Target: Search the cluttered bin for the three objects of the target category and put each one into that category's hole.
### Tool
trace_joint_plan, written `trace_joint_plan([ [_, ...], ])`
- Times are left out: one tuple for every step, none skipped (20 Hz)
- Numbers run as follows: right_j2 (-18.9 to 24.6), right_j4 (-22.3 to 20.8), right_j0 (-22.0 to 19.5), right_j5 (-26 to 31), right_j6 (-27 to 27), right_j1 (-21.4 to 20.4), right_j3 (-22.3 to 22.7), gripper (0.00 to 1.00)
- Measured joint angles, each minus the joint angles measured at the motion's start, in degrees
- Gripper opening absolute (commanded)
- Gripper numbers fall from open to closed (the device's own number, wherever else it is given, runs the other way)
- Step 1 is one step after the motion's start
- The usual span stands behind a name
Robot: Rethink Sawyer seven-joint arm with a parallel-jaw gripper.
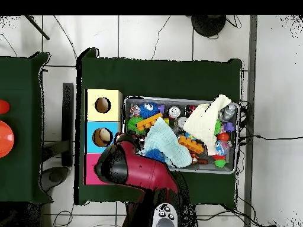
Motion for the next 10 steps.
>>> trace_joint_plan([
  [-0.1, 0.0, 0.2, 0.5, 0.0, -0.3, 0.0, 0.00],
  [-0.2, 0.0, 0.3, 0.9, 0.0, -0.6, 0.0, 0.00],
  [-0.3, 0.0, 0.4, 1.4, 0.0, -0.9, 0.0, 0.00],
  [-0.3, 0.0, 0.4, 1.6, 0.0, -1.3, 0.0, 0.00],
  [-0.3, 0.0, 0.4, 1.6, 0.0, -1.4, 0.0, 0.00],
  [-0.3, 0.0, 0.4, 1.6, 0.0, -1.4, 0.0, 0.00],
  [-0.3, 0.0, 0.3, 1.6, 0.0, -1.4, 0.0, 0.00],
  [-0.3, 0.0, 0.2, 1.5, 0.0, -1.1, 0.0, 1.00],
  [-0.3, 0.0, 0.2, 1.5, 0.0, -1.1, 0.0, 1.00],
  [-0.3, 0.0, 0.1, 1.5, 0.0, -1.1, 0.0, 1.00],
])
